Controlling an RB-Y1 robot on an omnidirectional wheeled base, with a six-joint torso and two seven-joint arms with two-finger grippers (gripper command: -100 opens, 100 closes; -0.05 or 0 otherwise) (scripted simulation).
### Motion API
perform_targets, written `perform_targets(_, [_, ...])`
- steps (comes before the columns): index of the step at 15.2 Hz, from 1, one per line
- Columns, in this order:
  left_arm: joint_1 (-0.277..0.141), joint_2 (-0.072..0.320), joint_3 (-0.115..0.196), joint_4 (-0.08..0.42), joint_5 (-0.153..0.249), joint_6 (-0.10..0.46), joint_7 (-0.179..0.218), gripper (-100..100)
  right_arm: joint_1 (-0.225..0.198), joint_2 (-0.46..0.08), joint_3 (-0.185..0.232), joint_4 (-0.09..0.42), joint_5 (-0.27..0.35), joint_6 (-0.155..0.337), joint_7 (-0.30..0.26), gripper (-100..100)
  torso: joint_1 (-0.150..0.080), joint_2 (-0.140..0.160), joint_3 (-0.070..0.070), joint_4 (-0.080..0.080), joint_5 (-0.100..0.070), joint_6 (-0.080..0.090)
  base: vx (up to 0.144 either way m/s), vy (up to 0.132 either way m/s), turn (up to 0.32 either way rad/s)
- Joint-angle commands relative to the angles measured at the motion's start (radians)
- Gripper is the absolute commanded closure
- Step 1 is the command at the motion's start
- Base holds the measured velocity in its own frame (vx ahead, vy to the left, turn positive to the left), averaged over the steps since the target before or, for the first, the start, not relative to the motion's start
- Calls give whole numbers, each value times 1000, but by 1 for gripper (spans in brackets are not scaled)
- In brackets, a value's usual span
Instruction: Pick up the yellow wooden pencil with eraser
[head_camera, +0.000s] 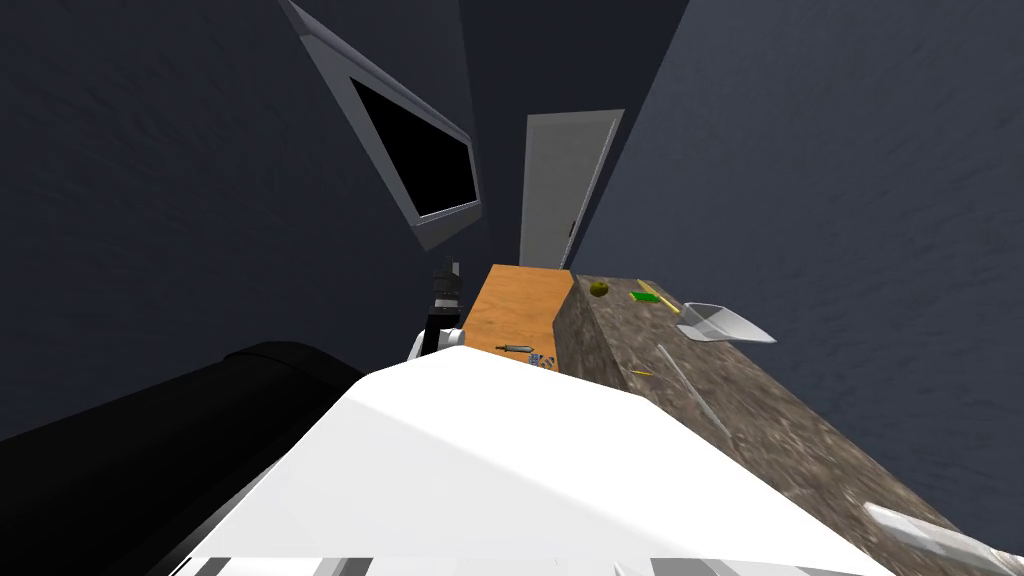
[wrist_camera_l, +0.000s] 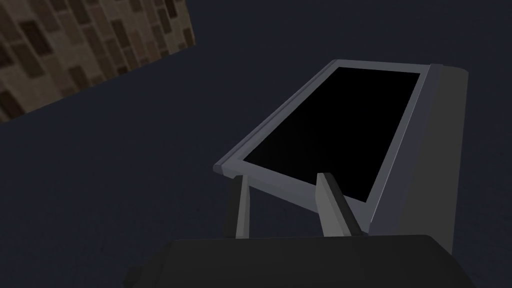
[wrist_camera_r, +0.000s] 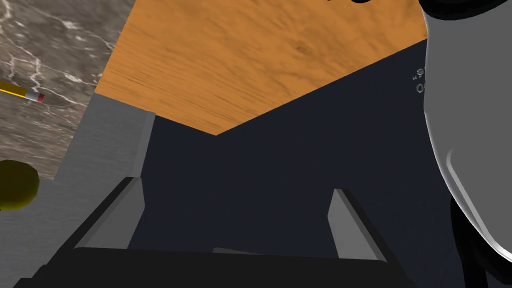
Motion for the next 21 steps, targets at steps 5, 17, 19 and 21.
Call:
perform_targets(5, [0, 0, 0, 0, 0, 0, 0, 0, 29, -31, -16, 7, 7, 6, 31, -100, 1, 0, 0, 0, 0, 0, 44, -7, 18])
perform_targets(17, [0, 0, 0, 0, 0, 0, 0, 0, 208, -223, -104, 42, 55, 56, 225, -100, -2, -8, -4, -2, -1, 0, 99, -22, 49])
perform_targets(19, [0, 0, 0, 0, 0, 0, 0, 0, 237, -261, -120, 48, 63, 66, 263, -100, -2, -6, -3, -1, -1, 0, 89, -36, 53])
perform_targets(21, [0, 0, 0, 0, 0, 0, 0, 0, 263, -299, -135, 54, 70, 76, 298, -100, -3, -5, -3, -1, -1, 0, 93, -50, 54])
